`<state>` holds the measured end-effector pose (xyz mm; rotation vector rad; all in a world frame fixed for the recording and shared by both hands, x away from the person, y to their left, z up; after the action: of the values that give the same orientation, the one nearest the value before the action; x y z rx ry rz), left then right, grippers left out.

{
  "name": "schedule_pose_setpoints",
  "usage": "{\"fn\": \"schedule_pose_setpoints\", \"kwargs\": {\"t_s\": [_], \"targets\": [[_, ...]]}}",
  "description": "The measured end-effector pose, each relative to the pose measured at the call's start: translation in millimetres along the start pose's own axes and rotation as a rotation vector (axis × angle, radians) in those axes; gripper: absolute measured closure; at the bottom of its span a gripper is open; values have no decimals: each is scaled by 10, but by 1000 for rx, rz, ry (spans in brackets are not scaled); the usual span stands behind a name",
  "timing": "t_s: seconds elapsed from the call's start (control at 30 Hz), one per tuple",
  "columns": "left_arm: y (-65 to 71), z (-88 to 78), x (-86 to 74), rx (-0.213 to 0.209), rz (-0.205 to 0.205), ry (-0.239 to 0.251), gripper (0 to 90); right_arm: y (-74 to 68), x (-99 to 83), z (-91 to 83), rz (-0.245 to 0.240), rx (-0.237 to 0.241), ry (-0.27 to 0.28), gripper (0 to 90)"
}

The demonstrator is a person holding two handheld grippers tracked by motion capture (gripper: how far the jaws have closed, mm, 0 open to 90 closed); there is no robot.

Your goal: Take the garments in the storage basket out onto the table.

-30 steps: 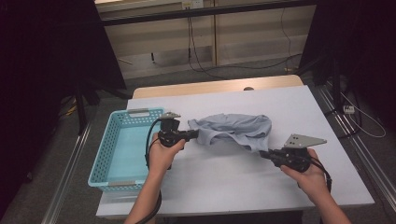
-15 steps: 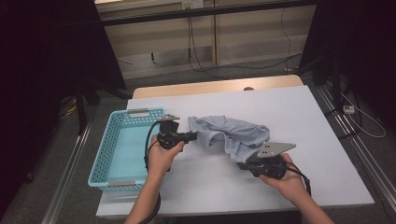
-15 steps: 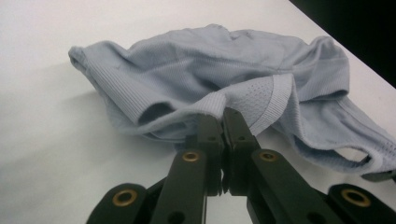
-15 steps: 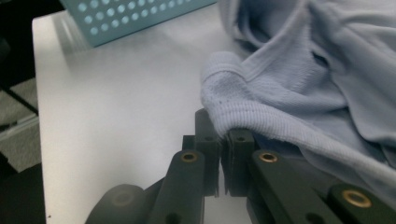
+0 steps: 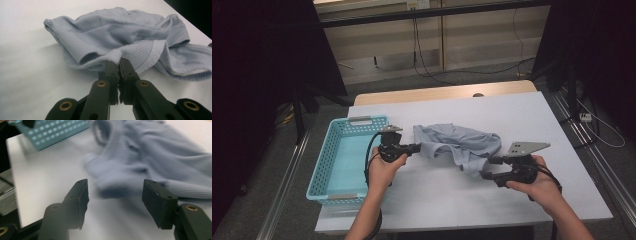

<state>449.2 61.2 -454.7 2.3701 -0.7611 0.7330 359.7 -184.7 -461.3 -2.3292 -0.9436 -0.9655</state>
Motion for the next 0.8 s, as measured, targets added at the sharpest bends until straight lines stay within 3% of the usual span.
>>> {"fn": "schedule_pose_setpoints", "kwargs": {"t_s": [0.13,0.23,0.4,0.57,0.7,0.8], "targets": [[-9,14,-10,5,2,-6,864,212,22,-95,25,-82,20,346],[-25,13,-27,12,-7,-13,865,331,78,-75,37,-129,31,339],[-12,32,-42,6,6,-27,860,495,252,131,50,-187,29,311],[-9,46,-43,-1,8,-27,858,627,473,334,24,-244,4,276],[-1,73,-58,-5,12,-39,853,679,650,480,21,-242,-12,276],[7,78,-59,-6,16,-41,850,688,742,633,24,-205,-36,276]]}}
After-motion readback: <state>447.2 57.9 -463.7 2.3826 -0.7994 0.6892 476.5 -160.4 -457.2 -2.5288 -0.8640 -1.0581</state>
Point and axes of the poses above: each handheld gripper's, and its own axes: z roughly forward along the jaws, x roughly out of its top, y roughly to its right, the point moved 9 cm from there along z, roughly forward along the jaws, and after that the axes turned 9 degrees about -y, right-handed, at the moved point
